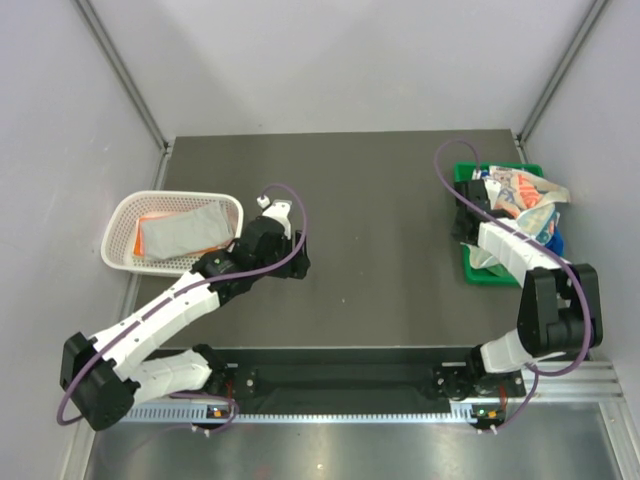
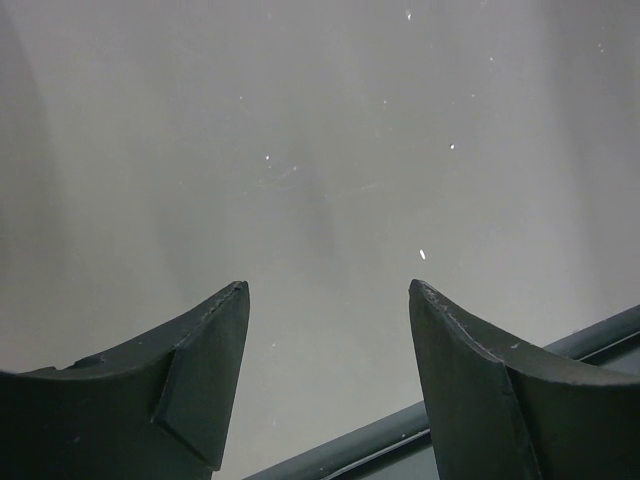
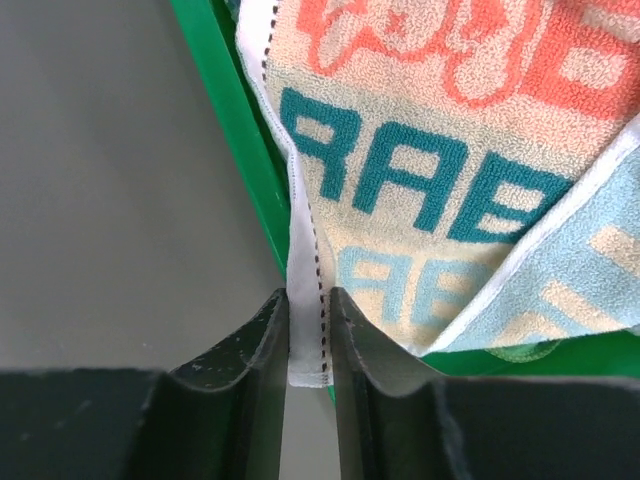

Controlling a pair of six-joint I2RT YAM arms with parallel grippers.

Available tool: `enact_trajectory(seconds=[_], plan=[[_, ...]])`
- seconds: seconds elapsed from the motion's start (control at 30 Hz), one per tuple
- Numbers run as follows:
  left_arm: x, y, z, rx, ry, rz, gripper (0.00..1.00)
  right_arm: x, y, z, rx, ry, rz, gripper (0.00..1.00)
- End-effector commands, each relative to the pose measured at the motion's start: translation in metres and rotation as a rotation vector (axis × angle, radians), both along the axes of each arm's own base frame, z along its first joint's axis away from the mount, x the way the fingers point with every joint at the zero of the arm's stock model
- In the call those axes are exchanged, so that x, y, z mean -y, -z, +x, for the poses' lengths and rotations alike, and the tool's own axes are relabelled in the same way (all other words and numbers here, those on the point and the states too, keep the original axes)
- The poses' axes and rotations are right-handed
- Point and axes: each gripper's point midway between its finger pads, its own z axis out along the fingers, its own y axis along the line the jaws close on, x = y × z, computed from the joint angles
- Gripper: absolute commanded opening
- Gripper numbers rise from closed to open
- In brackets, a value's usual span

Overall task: Fold and stack the towels
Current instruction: Grab crumpled towel, then move the towel to the center of the board

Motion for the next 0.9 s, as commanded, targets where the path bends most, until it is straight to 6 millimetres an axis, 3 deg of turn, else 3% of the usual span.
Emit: enact_trajectory(seconds=[0.0, 0.17, 0.23, 0.4, 0.43, 0.47, 0.5, 0.53, 0.57, 0.63, 0.67, 0.73, 0.77, 0.83, 0.87], plan=[[0.001, -0.009, 0.002, 0.038, 0.005, -0.017, 0.69, 0.006, -0.011, 0.004, 0.051, 0.021, -0.004, 0.21], [0.002, -0.005, 0.002, 0.024, 0.003, -0.014, 0.69, 0.007, -0.029, 0.005, 0.080, 0.017, -0.014, 0.02], [0.002, -0.003, 0.002, 0.021, 0.000, -0.014, 0.69, 0.006, -0.043, 0.007, 0.101, 0.011, -0.012, 0.00], [0.005, -0.009, 0.002, 0.018, -0.002, -0.033, 0.69, -0.014, -0.107, 0.019, 0.221, -0.069, 0.035, 0.00], [0.004, -0.011, 0.002, 0.018, -0.008, -0.034, 0.69, -0.024, -0.131, 0.027, 0.271, -0.103, 0.052, 0.00], [0.004, -0.013, 0.003, 0.021, -0.011, -0.036, 0.69, -0.043, -0.140, 0.028, 0.279, -0.157, 0.064, 0.00], [0.004, -0.017, 0.004, 0.028, -0.019, -0.044, 0.69, -0.059, -0.162, 0.034, 0.322, -0.203, 0.091, 0.00], [0.002, -0.019, 0.007, 0.040, -0.035, -0.043, 0.69, -0.075, -0.169, 0.036, 0.333, -0.242, 0.107, 0.00], [0.000, -0.023, 0.009, 0.052, -0.053, -0.042, 0.70, -0.112, -0.170, 0.034, 0.326, -0.331, 0.126, 0.00], [-0.003, -0.029, 0.013, 0.073, -0.081, -0.050, 0.70, -0.153, -0.182, 0.031, 0.349, -0.416, 0.147, 0.00], [-0.009, -0.032, 0.017, 0.090, -0.116, -0.035, 0.71, -0.198, -0.179, 0.020, 0.349, -0.517, 0.175, 0.00], [-0.016, -0.039, 0.023, 0.111, -0.166, -0.022, 0.73, -0.247, -0.168, 0.000, 0.338, -0.628, 0.228, 0.00], [-0.023, -0.040, 0.027, 0.119, -0.202, -0.003, 0.73, -0.289, -0.157, -0.028, 0.313, -0.738, 0.255, 0.00], [-0.027, -0.046, 0.033, 0.131, -0.244, -0.008, 0.74, -0.325, -0.130, -0.059, 0.286, -0.832, 0.275, 0.00], [-0.029, -0.047, 0.035, 0.131, -0.259, -0.010, 0.74, -0.351, -0.118, -0.090, 0.267, -0.914, 0.290, 0.00]])
